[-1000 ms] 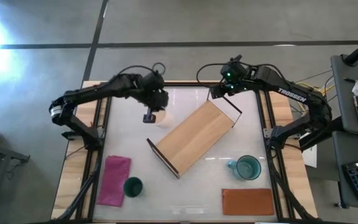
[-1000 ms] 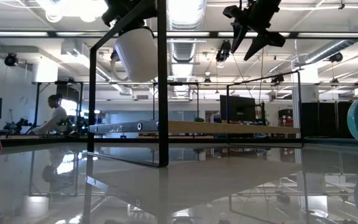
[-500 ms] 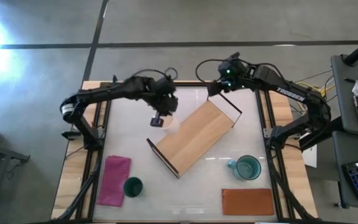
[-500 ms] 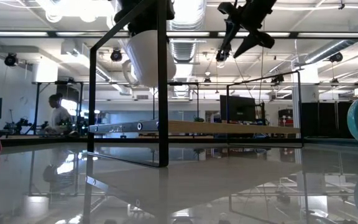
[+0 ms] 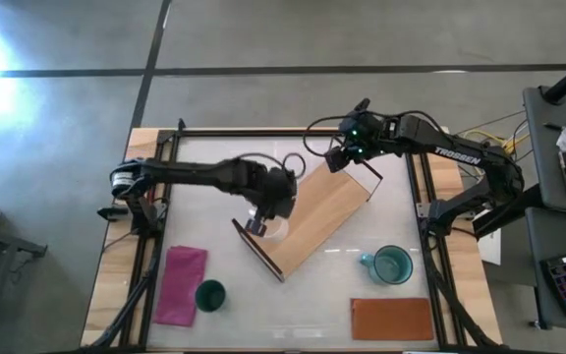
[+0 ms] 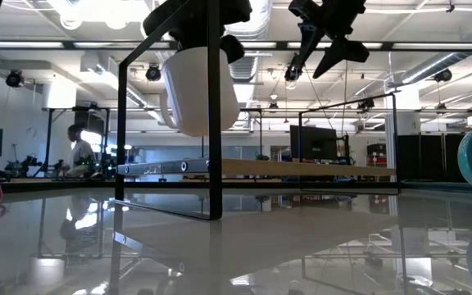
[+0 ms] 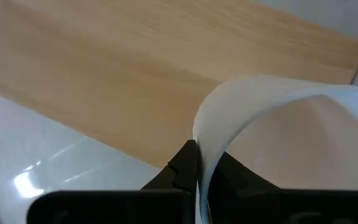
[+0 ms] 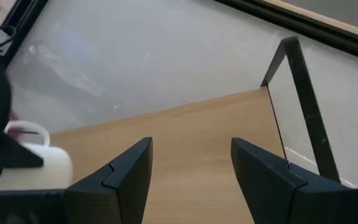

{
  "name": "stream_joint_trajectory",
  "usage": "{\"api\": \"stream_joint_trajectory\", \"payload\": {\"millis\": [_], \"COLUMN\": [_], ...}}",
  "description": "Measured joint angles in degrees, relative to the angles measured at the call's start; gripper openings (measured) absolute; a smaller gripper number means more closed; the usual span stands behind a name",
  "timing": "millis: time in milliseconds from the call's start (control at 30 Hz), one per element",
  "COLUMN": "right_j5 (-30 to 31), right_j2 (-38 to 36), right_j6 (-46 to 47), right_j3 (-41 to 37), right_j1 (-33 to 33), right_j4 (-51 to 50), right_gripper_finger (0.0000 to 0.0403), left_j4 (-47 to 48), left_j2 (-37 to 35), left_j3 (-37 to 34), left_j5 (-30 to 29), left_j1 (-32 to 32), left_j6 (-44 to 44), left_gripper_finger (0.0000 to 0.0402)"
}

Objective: Stack small to large cups/mugs on shelf
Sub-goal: Put the white mug on the shelf

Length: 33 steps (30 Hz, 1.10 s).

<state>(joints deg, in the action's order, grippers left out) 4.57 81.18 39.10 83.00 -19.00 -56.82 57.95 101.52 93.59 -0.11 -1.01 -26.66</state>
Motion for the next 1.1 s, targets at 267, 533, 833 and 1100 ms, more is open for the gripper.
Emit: {"api": "stream_joint_trajectory", "payload": {"millis": [267, 533, 833, 1100], "right_j5": [0.6, 3.2, 3.1, 3.0], "right_j2": [-0.4, -0.4, -0.4, -0.4], "right_j6": [4.3, 6.9, 7.6, 7.6], "right_j3": [0.0, 0.0, 0.0, 0.0], "right_j1": [2.8, 4.3, 4.5, 4.4], "right_j4": [0.0, 0.0, 0.0, 0.1], "right_gripper_finger": [0.021, 0.021, 0.021, 0.021], "left_j4": [-0.4, 0.3, 2.5, 2.1], "left_j2": [1.4, 1.6, 2.1, 5.2], "left_j3": [0.5, 2.2, 2.0, 1.9], "left_j5": [-2.3, -3.1, 1.0, 1.8], "left_j1": [2.9, 1.2, 1.5, 1.7], "left_j6": [7.2, 4.7, 0.8, 0.2], "left_gripper_finger": [0.0, 0.0, 0.0, 0.0]}}
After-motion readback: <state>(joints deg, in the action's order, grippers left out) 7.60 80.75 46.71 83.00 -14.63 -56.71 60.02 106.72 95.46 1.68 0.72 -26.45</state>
